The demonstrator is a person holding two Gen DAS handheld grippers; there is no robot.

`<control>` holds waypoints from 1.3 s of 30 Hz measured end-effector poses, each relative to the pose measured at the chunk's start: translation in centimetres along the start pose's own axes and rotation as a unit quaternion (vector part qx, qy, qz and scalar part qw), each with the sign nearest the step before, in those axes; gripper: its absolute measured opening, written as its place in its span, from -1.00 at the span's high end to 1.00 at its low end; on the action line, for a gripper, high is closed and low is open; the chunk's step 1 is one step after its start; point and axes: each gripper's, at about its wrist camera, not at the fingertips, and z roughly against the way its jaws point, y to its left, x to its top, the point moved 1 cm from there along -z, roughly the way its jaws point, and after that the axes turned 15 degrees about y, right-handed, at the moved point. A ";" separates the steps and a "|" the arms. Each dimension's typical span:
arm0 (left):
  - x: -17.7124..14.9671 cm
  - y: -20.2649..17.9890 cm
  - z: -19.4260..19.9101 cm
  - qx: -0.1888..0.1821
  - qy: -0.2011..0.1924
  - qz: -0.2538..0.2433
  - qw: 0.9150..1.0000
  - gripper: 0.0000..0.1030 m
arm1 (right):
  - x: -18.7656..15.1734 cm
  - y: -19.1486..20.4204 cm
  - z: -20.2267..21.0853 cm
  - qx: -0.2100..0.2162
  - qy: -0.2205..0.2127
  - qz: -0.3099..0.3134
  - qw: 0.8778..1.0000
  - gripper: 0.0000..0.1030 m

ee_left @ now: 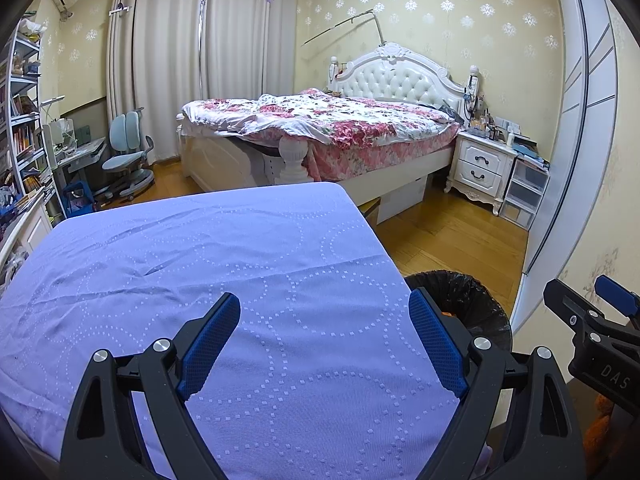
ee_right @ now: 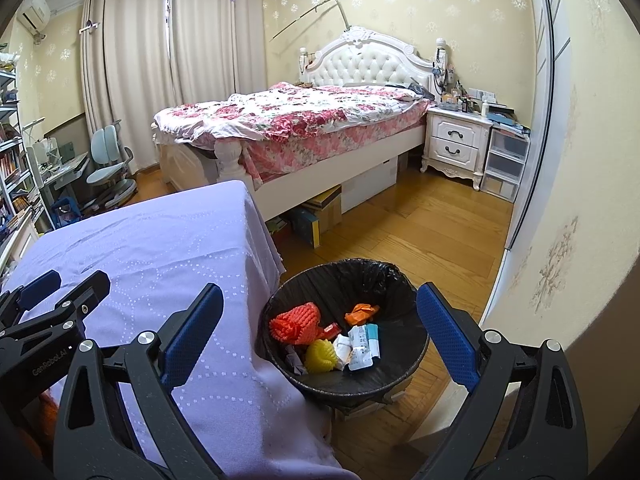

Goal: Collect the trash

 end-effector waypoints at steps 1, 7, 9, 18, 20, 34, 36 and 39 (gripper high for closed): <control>0.0 0.0 0.0 0.000 0.000 0.000 1.000 -0.67 | 0.0 0.0 0.0 0.000 0.000 0.000 1.000 -0.85; 0.0 0.0 0.0 -0.001 0.001 0.001 1.000 -0.67 | 0.0 0.0 0.0 0.000 0.001 0.001 1.000 -0.85; 0.0 0.0 0.0 0.000 0.000 0.000 1.000 -0.67 | 0.0 0.0 -0.1 0.000 0.001 0.000 1.000 -0.85; 0.1 0.0 0.0 0.000 0.001 0.001 1.000 -0.67 | -0.1 0.0 -0.1 0.000 0.001 0.000 1.000 -0.85; 0.1 0.0 0.0 0.000 0.001 0.001 1.000 -0.67 | -0.1 0.0 -0.1 0.000 0.001 0.000 1.000 -0.85; 0.2 0.0 0.0 -0.001 0.001 0.002 1.000 -0.67 | 0.0 0.0 -0.1 -0.001 0.002 0.000 1.000 -0.85; 0.0 -0.1 0.0 -0.002 0.002 0.003 1.000 -0.67 | 0.0 0.1 0.0 0.000 0.002 0.000 1.000 -0.85; -0.5 -0.3 0.0 -0.002 0.003 0.005 1.000 -0.67 | 0.0 0.1 0.0 -0.001 0.001 0.001 1.000 -0.85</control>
